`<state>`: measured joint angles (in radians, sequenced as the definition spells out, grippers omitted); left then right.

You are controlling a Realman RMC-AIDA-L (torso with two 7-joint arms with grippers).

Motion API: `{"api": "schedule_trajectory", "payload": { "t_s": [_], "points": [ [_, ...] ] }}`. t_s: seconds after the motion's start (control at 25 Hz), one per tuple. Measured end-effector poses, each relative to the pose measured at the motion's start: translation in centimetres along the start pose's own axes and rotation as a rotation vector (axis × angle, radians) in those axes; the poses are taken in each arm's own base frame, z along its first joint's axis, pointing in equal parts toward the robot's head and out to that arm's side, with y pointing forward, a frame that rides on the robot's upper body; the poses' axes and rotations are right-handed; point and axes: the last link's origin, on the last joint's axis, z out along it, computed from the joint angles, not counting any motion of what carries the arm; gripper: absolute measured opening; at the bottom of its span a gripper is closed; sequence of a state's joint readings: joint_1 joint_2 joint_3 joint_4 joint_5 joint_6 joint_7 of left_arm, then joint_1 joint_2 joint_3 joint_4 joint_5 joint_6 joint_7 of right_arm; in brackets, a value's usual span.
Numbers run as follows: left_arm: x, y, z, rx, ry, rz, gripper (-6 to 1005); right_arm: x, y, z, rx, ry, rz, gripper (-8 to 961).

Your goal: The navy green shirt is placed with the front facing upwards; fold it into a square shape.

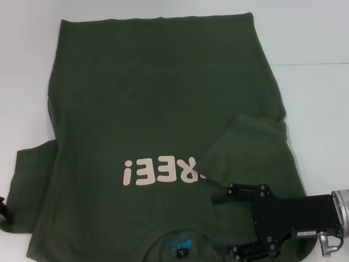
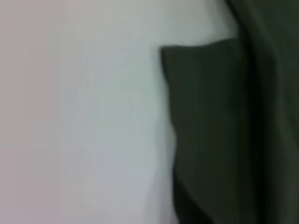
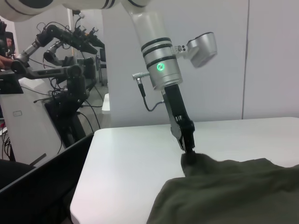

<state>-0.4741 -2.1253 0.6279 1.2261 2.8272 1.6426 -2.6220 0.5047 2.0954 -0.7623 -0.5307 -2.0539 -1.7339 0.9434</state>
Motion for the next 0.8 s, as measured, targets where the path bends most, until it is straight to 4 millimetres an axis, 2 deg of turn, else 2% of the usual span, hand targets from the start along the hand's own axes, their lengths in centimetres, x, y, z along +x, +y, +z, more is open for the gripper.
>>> {"api": "schedule_trajectory", "payload": {
  "t_s": [0.48,0.8],
  "points": [
    [1.3,-2.4,-1.5,0.125,0.13,-0.018,-1,0.1,-0.1,0.0,0.013,0.001,0.004,918],
    [2.7,-3.1,-3.0,0.184,0.232,-0.012,-1,0.2,-0.2,0.1,0.022,-0.003,0.013,919]
  ]
}}
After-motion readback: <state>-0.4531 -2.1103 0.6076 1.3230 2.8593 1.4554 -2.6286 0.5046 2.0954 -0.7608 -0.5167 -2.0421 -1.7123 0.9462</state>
